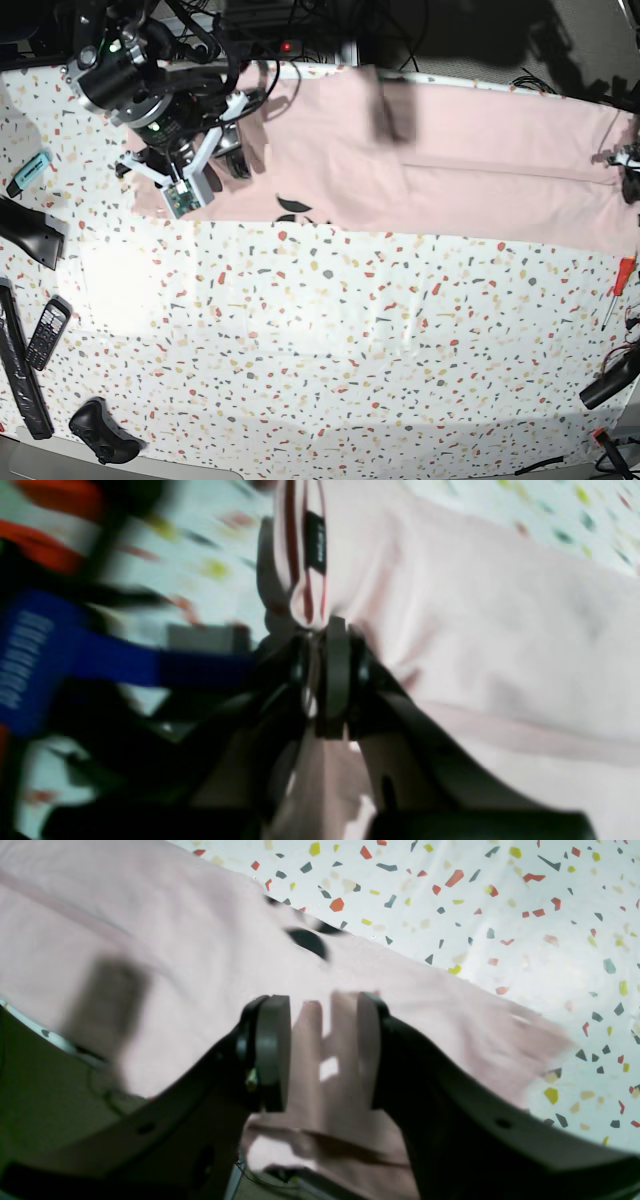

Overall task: Fold the T-shirt properly
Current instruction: 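Grasp the shirt's other end with the left gripper and fold it toward the right gripper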

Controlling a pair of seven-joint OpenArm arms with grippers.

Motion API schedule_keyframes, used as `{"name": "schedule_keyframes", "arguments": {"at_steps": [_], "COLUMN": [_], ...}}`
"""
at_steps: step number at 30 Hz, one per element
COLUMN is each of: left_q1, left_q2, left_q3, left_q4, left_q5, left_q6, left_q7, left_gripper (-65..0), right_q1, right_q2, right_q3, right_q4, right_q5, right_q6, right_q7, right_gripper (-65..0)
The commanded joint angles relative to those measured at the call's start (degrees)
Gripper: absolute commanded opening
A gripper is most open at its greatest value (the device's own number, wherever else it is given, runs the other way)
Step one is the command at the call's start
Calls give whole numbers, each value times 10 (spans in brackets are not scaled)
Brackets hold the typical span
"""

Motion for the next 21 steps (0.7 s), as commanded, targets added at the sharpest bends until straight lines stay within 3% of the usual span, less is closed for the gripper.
{"name": "schedule_keyframes", "arguments": {"at_steps": [1,6,12,21], "left_q1": [-6,5,62,110], "left_q2": [-19,-28,-24,45], "left_q3": [-6,-6,-6,4], "left_q4": [21,102,278,482], "left_q5": [-8,-9,-100,-217], "left_q6": [-6,-4,-3,-4], "left_q7": [-14,65,156,280], "left_gripper": [-650,-650,-650,-650], "right_q1": [3,3,3,3], "right_q2": [2,2,2,2], "right_q3": [1,1,1,1], "right_q4": [7,3,3,3], "right_q5": [5,5,5,5], "right_q6": [0,0,0,0], "right_q7": [17,30,30,38], "right_gripper": [-434,-434,-434,-434]}}
